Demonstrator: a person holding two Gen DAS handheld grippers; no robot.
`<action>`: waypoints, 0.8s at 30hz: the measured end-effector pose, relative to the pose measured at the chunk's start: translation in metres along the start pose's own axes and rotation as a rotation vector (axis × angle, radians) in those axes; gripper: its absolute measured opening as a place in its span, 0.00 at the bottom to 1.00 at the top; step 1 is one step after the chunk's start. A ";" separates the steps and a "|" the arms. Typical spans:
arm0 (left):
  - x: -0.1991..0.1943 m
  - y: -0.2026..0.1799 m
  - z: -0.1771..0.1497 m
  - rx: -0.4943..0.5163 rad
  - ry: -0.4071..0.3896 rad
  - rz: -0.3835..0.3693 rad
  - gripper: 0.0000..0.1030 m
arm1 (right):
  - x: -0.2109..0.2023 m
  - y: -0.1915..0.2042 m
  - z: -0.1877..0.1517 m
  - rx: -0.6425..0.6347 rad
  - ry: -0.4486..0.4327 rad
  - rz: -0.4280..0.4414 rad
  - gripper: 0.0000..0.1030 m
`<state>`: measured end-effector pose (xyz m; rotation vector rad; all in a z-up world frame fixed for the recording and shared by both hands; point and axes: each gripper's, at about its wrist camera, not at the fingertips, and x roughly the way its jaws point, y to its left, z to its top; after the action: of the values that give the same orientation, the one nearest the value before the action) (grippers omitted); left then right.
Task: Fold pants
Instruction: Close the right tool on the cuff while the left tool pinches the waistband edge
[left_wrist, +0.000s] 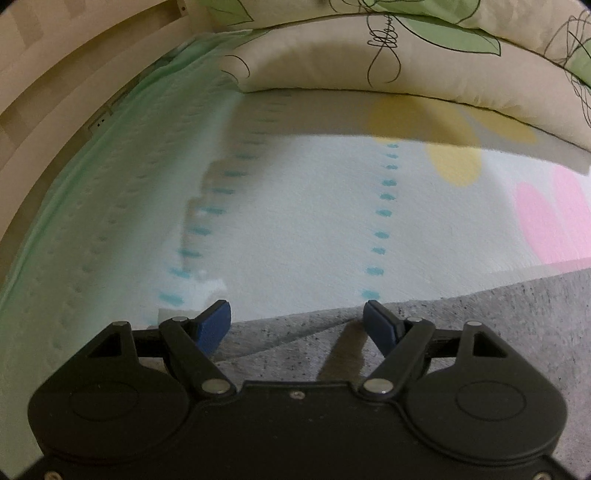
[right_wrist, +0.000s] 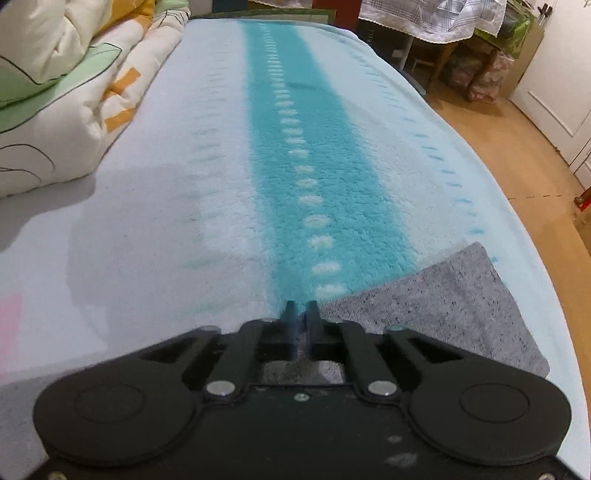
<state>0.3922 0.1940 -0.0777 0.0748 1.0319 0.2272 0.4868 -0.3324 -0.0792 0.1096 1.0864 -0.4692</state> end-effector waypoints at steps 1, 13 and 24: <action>-0.001 0.002 0.001 -0.004 0.000 -0.003 0.78 | -0.002 -0.003 -0.001 0.000 -0.004 0.014 0.02; 0.003 0.022 0.015 -0.033 0.014 0.027 0.78 | -0.036 -0.029 -0.025 -0.022 -0.054 0.108 0.01; 0.022 0.027 0.006 -0.027 0.110 -0.037 0.77 | -0.036 -0.030 -0.031 -0.058 -0.054 0.114 0.01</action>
<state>0.4044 0.2256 -0.0883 0.0188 1.1379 0.2137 0.4355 -0.3381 -0.0579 0.1064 1.0337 -0.3362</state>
